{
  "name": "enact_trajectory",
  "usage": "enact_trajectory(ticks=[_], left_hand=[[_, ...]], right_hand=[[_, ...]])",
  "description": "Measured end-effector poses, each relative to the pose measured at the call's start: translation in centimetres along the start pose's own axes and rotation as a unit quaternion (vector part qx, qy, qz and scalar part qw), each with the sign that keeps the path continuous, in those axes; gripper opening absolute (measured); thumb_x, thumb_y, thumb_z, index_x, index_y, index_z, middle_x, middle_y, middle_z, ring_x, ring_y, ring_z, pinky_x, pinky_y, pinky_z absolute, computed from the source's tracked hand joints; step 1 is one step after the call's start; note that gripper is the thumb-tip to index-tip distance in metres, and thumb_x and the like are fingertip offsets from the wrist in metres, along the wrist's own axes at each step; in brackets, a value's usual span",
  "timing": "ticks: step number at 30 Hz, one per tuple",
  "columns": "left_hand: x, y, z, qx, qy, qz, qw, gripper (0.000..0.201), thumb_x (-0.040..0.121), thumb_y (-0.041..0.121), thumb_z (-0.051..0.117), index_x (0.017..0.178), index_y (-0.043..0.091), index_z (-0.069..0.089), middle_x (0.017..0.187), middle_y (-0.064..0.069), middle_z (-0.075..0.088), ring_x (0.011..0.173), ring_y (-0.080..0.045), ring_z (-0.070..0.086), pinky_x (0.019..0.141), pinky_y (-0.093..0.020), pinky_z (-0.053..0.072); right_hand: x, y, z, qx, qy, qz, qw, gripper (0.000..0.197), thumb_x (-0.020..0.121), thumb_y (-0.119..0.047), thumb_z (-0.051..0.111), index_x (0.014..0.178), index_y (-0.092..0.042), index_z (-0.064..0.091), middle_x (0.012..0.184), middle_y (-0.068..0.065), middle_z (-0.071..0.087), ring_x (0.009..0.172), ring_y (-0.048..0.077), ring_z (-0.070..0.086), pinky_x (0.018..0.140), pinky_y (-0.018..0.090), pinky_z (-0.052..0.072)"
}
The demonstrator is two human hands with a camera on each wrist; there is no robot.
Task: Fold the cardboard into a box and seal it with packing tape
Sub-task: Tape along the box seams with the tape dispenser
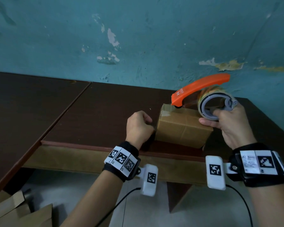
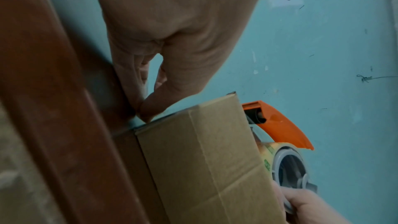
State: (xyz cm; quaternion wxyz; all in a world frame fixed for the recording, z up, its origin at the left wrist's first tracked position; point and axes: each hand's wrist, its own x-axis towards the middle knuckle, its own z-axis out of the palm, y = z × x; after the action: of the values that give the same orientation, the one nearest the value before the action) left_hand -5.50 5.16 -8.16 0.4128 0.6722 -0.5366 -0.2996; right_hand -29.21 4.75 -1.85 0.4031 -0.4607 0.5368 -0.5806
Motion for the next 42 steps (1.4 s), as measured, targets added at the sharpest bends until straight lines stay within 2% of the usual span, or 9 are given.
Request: enact_trajectory(ticks=[4,11,16,21,25,30,36,39,42], left_hand=[[-0.3,0.4,0.2,0.019,-0.004,0.012,1.0,0.031,0.078,0.001,0.076,0.083,0.029,0.063,0.108,-0.002,0.067,0.102,-0.02,0.064,0.088,-0.04,0.059],[-0.6,0.4,0.3,0.056,0.003,0.035,0.998,0.028,0.085,-0.002,0.07,0.1,0.021,0.063,0.117,-0.003,0.049,0.092,-0.017,0.05,0.061,-0.016,0.034],[-1.0,0.4,-0.1,0.053,0.012,0.035,0.998,0.029,0.084,0.0,0.072,0.105,0.018,0.062,0.121,-0.004,0.044,0.089,-0.017,0.05,0.06,-0.015,0.036],[-1.1,0.5,-0.1,0.065,0.024,0.033,0.997,0.033,0.083,0.003,0.076,0.107,0.02,0.062,0.128,-0.005,0.043,0.082,-0.012,0.049,0.069,-0.024,0.043],[-1.1,-0.1,-0.3,0.105,0.044,0.058,0.992,0.036,0.078,0.014,0.084,0.107,0.018,0.063,0.129,-0.004,0.038,0.118,-0.023,0.044,0.084,-0.028,0.041],[-0.6,-0.5,-0.7,0.095,0.034,0.047,0.994,0.049,0.074,0.023,0.091,0.112,0.021,0.061,0.129,-0.004,0.042,0.123,-0.026,0.049,0.091,-0.032,0.049],[-0.2,-1.1,-1.3,0.185,0.093,0.094,0.974,0.031,0.084,0.014,0.081,0.109,0.018,0.064,0.121,-0.005,0.058,0.115,-0.027,0.057,0.084,-0.034,0.051],[-0.1,-0.6,-1.3,0.012,0.097,0.183,0.978,0.027,0.086,0.004,0.071,0.111,0.015,0.066,0.117,0.001,0.068,0.113,-0.018,0.064,0.097,-0.037,0.054],[-1.5,1.6,-0.8,-0.282,-0.03,0.22,0.933,0.046,0.086,0.017,0.064,0.13,0.01,0.056,0.135,-0.002,0.066,0.131,-0.014,0.058,0.115,-0.041,0.044]], right_hand=[[0.0,0.0,0.0,-0.003,-0.002,-0.002,1.0,0.047,0.097,0.01,0.05,0.136,-0.015,0.056,0.116,0.008,0.069,0.071,0.014,0.076,0.052,0.026,0.059],[0.0,0.0,0.1,-0.007,0.0,0.001,1.0,0.046,0.097,0.009,0.05,0.136,-0.015,0.055,0.117,0.008,0.069,0.069,0.014,0.076,0.051,0.025,0.059],[-0.2,-0.2,0.1,-0.008,0.0,0.0,1.0,0.046,0.097,0.01,0.048,0.135,-0.016,0.056,0.115,0.006,0.069,0.069,0.012,0.076,0.05,0.024,0.058],[-0.4,-0.3,0.3,-0.003,0.0,0.002,1.0,0.046,0.098,0.008,0.05,0.135,-0.017,0.056,0.114,0.004,0.069,0.071,0.01,0.076,0.05,0.024,0.058],[-0.2,-0.2,0.2,-0.003,0.006,0.003,1.0,0.045,0.096,0.01,0.051,0.134,-0.013,0.056,0.12,0.012,0.067,0.068,0.015,0.076,0.05,0.024,0.058],[-0.3,-0.3,0.2,0.001,0.006,0.014,1.0,0.046,0.096,0.01,0.052,0.135,-0.014,0.054,0.121,0.013,0.066,0.067,0.016,0.076,0.05,0.023,0.058],[-0.7,-0.7,0.2,0.007,0.003,0.017,1.0,0.044,0.097,0.01,0.05,0.13,-0.018,0.055,0.116,0.007,0.067,0.07,0.012,0.076,0.05,0.023,0.058],[-0.7,-0.8,0.2,0.009,0.004,0.018,1.0,0.043,0.097,0.01,0.051,0.128,-0.02,0.055,0.117,0.005,0.066,0.07,0.01,0.076,0.05,0.023,0.058],[-0.6,-0.7,0.2,0.009,0.003,0.021,1.0,0.046,0.096,0.011,0.051,0.133,-0.017,0.055,0.121,0.009,0.065,0.071,0.013,0.077,0.051,0.024,0.059]])
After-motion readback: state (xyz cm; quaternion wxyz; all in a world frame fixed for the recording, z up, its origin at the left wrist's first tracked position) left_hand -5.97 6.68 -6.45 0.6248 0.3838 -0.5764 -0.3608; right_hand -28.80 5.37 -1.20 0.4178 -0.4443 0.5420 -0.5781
